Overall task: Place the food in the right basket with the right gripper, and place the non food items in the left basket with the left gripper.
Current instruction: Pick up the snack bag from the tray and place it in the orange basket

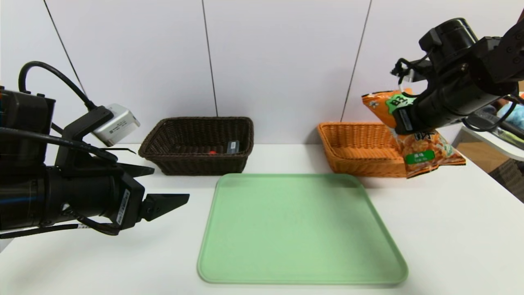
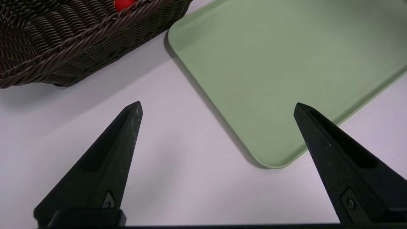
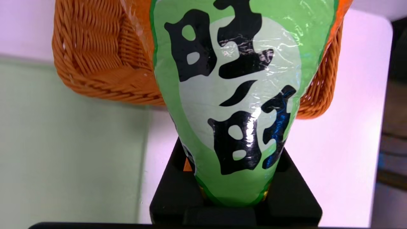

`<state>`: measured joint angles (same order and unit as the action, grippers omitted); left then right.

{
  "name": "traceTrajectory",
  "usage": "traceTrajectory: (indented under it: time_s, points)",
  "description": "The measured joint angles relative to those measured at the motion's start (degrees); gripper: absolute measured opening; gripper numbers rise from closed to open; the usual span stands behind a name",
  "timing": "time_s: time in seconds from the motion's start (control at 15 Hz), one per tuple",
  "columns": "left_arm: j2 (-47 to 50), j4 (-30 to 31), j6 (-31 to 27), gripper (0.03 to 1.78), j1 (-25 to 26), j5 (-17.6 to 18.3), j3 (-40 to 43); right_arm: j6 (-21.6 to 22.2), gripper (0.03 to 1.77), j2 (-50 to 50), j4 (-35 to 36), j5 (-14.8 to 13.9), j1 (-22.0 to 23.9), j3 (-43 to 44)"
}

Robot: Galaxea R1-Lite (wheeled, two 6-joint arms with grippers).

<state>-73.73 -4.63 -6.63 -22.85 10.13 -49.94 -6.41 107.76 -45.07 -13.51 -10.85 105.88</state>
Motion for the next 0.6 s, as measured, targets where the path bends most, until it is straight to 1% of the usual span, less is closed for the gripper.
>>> traceTrajectory:
  time_s: [0.07,0.2,0.4,0.6]
  points:
    - [0.0,0.0,0.02,1.69,0.0,0.01,0.09,-3.23,0.4,0.11,0.04,1.06,0.38,0.0]
    - [0.0,0.04,0.0,1.69,0.0,0.01,0.17,-9.24,0.4,0.28,0.12,4.28,1.21,0.1]
    - [-0.06,0.09,0.02,1.69,0.0,-0.02,0.2,-18.42,0.4,0.87,0.17,10.67,3.5,0.63]
    - [-0.16,0.1,0.0,1.69,0.0,-0.07,0.2,-25.2,0.4,2.07,0.12,13.1,5.9,1.05]
